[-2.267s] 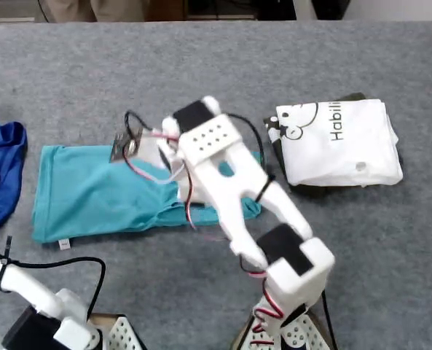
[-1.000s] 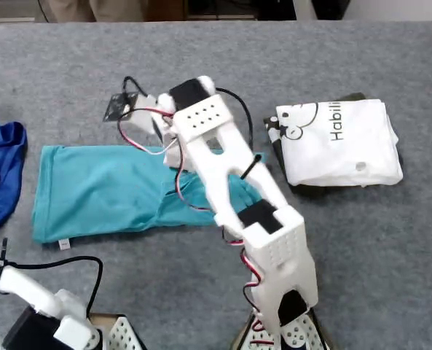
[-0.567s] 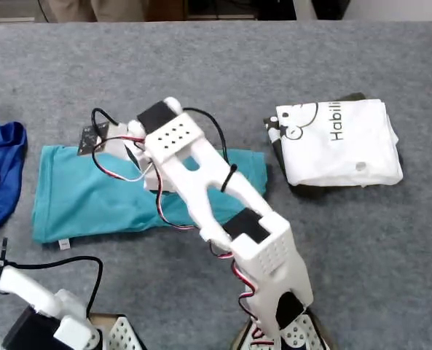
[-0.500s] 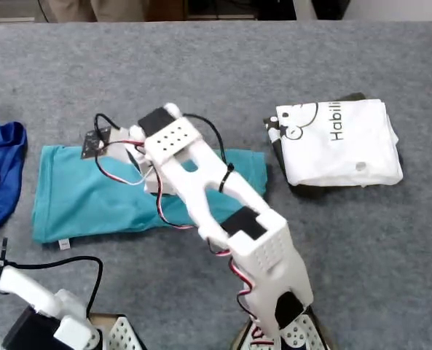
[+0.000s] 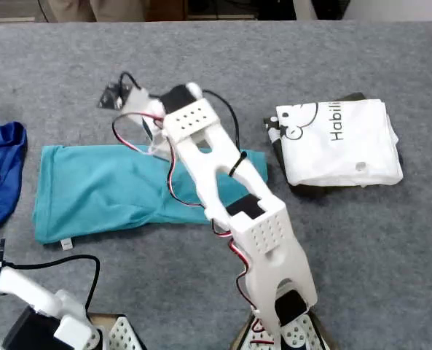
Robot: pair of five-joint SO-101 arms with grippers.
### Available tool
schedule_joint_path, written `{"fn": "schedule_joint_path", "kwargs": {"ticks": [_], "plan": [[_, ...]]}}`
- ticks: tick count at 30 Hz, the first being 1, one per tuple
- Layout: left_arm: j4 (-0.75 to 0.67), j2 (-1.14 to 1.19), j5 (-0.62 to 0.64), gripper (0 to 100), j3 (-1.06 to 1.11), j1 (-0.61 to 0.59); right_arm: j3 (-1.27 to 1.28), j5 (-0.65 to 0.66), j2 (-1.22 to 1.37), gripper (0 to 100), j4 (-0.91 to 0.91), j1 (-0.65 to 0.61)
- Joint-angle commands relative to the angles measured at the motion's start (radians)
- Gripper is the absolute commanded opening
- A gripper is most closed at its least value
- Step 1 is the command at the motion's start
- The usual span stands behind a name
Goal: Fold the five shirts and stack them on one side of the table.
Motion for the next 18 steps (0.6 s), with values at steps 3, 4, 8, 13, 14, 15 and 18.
{"fn": "schedule_joint_path", "kwargs": {"ticks": [3, 4, 8, 13, 14, 15, 18], "plan": [[0.011, -0.033, -0.002, 2, -0.101, 0.032, -0.308, -0.009, -0.005, 0.2, 0.207, -0.027], [0.026, -0.033, 0.015, 2, -0.118, 0.057, -0.352, -0.009, -0.005, 0.2, 0.238, -0.024], [0.192, -0.022, 0.097, 2, -0.249, 0.222, -0.432, -0.011, -0.024, 0.2, 0.256, 0.03], [0.226, 0.062, 0.222, 7, -0.302, 0.419, -0.383, -0.011, -0.117, 0.2, 0.256, 0.085], [0.219, 0.097, 0.236, 10, -0.305, 0.44, -0.357, -0.009, -0.145, 0.2, 0.256, 0.093], [0.21, 0.14, 0.242, 12, -0.31, 0.457, -0.325, -0.002, -0.174, 0.2, 0.256, 0.097], [0.176, 0.285, 0.247, 13, -0.35, 0.488, -0.206, 0.029, -0.265, 0.2, 0.256, 0.101]]}}
